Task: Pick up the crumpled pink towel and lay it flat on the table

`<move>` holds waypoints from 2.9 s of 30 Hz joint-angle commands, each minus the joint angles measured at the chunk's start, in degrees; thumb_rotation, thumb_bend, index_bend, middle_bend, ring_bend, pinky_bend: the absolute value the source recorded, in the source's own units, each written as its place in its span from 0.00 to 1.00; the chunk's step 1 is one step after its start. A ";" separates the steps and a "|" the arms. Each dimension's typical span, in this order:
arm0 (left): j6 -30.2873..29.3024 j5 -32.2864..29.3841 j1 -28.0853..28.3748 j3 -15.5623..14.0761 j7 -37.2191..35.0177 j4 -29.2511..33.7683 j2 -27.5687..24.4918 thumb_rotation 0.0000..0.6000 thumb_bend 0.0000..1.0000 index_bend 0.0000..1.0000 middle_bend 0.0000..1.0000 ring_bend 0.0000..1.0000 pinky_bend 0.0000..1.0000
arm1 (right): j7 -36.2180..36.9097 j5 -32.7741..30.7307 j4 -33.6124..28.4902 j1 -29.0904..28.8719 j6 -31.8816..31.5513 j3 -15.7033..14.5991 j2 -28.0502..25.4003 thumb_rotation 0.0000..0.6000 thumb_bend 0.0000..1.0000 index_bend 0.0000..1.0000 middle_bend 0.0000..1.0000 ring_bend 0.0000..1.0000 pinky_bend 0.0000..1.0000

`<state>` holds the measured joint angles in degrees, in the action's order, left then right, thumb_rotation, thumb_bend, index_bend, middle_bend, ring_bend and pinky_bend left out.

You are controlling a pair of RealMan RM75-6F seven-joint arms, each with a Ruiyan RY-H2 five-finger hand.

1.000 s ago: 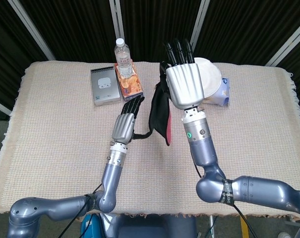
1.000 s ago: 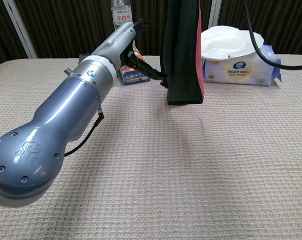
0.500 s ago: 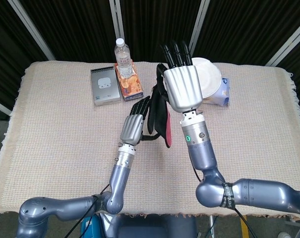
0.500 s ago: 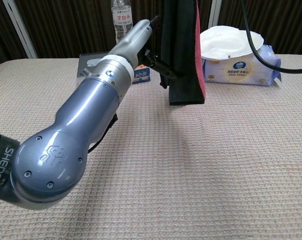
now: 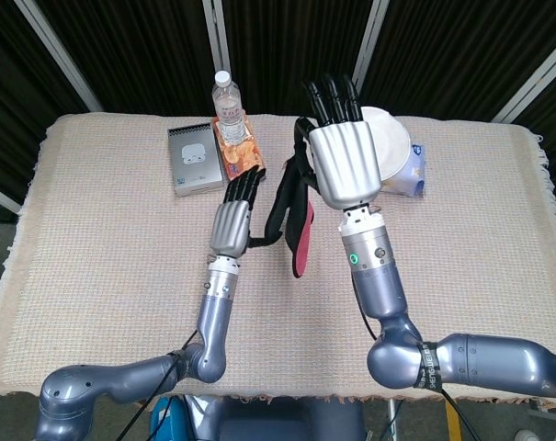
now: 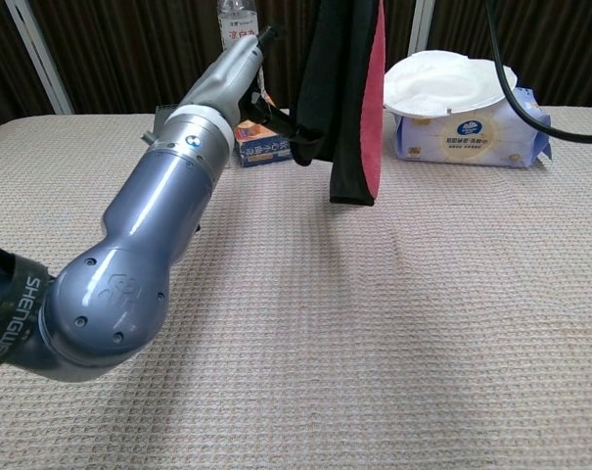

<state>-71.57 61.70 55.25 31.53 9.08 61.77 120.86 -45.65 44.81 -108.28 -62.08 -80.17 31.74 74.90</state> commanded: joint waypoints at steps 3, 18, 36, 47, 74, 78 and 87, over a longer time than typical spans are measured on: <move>1.87 -0.85 -0.24 0.98 -2.28 -2.62 -1.33 1.00 0.11 0.00 0.00 0.00 0.02 | 0.41 0.18 0.11 0.02 -0.01 -0.30 -0.14 1.00 0.47 0.59 0.14 0.02 0.00; 5.81 -3.29 0.13 0.79 -4.23 -8.61 -0.89 1.00 0.22 0.49 0.00 0.00 0.02 | 1.61 0.63 2.14 -0.53 0.48 -1.35 0.69 1.00 0.47 0.59 0.14 0.02 0.00; 7.46 -3.01 2.78 1.03 -6.04 -12.55 -0.23 1.00 0.44 0.61 0.02 0.00 0.02 | 3.41 0.93 2.69 0.25 1.07 -1.95 0.00 1.00 0.47 0.60 0.14 0.02 0.00; 6.67 -2.44 2.58 0.57 -6.33 -11.70 -0.89 1.00 0.47 0.63 0.03 0.00 0.02 | 4.30 -0.02 1.29 1.37 0.83 -1.67 -1.29 1.00 0.48 0.60 0.14 0.02 0.00; -0.65 -0.50 -0.57 2.92 8.76 16.29 -20.85 1.00 0.48 0.68 0.05 0.00 0.02 | 12.00 2.45 1.25 8.74 1.64 -5.34 -4.97 1.00 0.47 0.60 0.14 0.02 0.00; -1.10 -0.95 -0.81 2.85 9.74 18.01 -22.00 1.00 0.48 0.68 0.05 0.00 0.02 | 13.21 2.71 1.54 9.72 1.86 -5.79 -5.21 1.00 0.48 0.60 0.14 0.02 0.00; -0.69 -2.60 -0.15 1.30 10.86 16.53 -21.69 1.00 0.48 0.68 0.05 0.00 0.02 | 16.91 2.82 5.95 11.22 3.97 -6.84 -4.03 1.00 0.47 0.60 0.14 0.02 0.00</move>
<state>-72.54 59.45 54.80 33.11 19.94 78.99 98.77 -29.35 47.70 -103.17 -51.04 -76.73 25.10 70.47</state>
